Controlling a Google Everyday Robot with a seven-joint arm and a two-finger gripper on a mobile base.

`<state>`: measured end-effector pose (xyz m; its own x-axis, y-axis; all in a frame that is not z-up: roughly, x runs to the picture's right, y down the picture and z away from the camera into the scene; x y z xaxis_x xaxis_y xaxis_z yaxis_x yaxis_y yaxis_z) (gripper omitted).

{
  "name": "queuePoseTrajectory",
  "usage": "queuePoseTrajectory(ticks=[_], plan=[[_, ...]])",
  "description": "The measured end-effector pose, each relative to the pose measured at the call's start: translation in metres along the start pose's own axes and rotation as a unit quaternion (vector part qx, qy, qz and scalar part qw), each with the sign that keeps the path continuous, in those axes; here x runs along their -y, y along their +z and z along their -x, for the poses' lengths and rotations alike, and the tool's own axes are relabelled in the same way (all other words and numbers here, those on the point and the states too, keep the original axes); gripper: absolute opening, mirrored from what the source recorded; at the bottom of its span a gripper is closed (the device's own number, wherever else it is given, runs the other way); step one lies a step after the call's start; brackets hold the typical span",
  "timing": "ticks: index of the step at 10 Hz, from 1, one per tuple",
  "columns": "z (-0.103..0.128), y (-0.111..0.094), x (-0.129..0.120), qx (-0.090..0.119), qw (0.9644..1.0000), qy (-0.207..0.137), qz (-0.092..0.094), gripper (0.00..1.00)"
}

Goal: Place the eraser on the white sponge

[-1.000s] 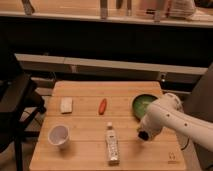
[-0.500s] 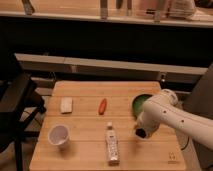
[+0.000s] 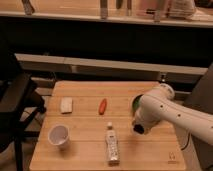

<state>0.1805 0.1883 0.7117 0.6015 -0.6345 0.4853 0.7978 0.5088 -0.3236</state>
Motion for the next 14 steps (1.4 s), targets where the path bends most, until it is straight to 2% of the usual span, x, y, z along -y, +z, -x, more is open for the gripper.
queuePoseTrajectory(ticks=[3,7,9,10,12,13,14], plan=[[0.002,0.002,0.026,-0.004,0.9999,-0.011,-0.001,0.0],[-0.008,-0.003,0.027,-0.01,0.9998,-0.017,0.001,0.01],[-0.006,-0.007,0.045,-0.013,0.9996,-0.026,0.0,0.14],[-0.005,-0.008,0.058,-0.016,0.9994,-0.031,0.0,0.16],[-0.006,-0.012,0.066,-0.022,0.9992,-0.035,0.002,0.07],[-0.009,-0.014,0.07,-0.025,0.999,-0.037,0.002,0.06],[-0.009,-0.014,0.075,-0.026,0.9988,-0.042,0.002,0.09]])
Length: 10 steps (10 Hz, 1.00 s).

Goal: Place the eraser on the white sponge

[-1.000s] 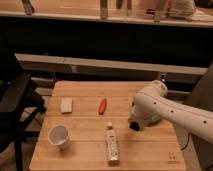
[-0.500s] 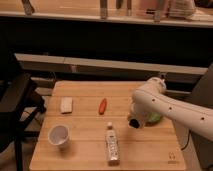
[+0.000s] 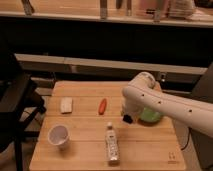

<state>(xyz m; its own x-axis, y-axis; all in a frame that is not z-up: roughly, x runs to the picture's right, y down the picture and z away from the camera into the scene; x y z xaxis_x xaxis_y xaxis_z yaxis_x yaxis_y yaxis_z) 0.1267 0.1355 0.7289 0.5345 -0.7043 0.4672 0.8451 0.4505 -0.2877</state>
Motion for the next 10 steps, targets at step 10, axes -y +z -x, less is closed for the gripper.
queuePoseTrajectory(ticks=[10], plan=[[0.025,-0.009,0.064,-0.008,0.9982,-0.058,0.011,0.01]])
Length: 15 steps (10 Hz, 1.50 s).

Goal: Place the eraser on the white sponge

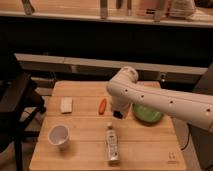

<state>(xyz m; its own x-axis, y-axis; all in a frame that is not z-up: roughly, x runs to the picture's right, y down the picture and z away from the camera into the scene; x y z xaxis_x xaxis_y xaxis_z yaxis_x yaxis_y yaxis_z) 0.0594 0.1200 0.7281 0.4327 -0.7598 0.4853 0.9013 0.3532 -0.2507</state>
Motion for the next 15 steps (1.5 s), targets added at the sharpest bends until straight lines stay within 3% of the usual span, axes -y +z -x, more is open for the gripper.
queuePoseTrajectory(ticks=[11,15], plan=[[-0.009,0.012,0.041,0.002,0.9995,-0.029,0.01,0.01],[-0.005,0.014,0.079,-0.002,0.9987,-0.049,0.014,0.01]])
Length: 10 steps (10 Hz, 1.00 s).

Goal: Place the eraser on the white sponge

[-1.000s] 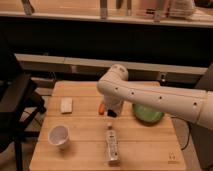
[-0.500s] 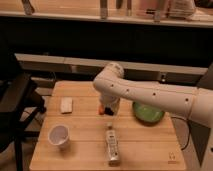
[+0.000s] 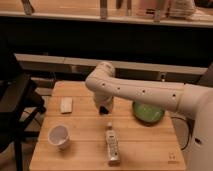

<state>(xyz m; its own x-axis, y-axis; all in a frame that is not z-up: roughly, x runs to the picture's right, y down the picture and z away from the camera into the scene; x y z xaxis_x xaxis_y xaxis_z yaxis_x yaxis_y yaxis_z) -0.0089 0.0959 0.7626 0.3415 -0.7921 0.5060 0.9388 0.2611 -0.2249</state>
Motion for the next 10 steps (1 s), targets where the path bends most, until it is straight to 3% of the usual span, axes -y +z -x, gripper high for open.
queuePoseTrajectory(ticks=[2,8,10], plan=[[-0.006,0.001,0.021,-0.001,0.9999,-0.012,-0.002,0.01],[-0.017,0.009,0.044,0.0,0.9992,-0.039,-0.003,0.01],[-0.016,0.01,0.067,0.002,0.9986,-0.052,-0.008,0.01]])
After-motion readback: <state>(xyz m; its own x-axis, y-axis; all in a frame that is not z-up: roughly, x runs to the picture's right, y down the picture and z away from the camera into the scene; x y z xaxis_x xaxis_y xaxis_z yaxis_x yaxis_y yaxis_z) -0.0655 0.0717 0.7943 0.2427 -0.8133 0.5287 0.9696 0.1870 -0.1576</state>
